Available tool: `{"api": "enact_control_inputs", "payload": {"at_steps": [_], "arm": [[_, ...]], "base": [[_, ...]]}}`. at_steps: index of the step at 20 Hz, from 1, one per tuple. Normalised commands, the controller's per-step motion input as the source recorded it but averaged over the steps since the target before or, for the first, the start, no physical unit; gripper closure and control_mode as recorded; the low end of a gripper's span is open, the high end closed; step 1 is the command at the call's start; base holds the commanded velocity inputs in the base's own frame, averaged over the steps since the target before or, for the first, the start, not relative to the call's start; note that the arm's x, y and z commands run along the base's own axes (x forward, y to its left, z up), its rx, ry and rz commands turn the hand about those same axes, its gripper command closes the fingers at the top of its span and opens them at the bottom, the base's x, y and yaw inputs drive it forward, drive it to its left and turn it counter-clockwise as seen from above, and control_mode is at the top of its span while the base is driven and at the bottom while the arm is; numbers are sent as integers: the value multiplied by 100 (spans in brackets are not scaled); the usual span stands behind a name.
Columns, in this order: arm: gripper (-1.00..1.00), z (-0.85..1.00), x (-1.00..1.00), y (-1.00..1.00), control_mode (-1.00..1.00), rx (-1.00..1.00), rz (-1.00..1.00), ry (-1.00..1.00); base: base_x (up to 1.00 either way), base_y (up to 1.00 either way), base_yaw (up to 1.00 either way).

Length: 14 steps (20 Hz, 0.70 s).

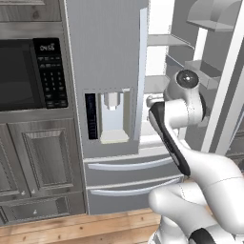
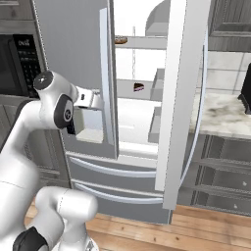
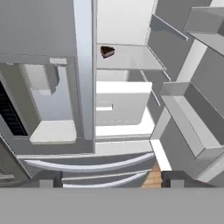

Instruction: Take the donut and cake from the fridge and place them on the empty tray on the dining counter.

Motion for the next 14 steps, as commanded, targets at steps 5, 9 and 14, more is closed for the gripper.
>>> {"api": "enact_control_inputs", "payload": {"at_steps": [5,9,14], "arm": [[-100,19,17,10,-100,0,6,-10],[-100,25,26,13,-100,0,6,-7],[-100,21,33,6,-100,0,6,-2]], "base": [[0,0,0],[0,0,0],[0,0,0]]}}
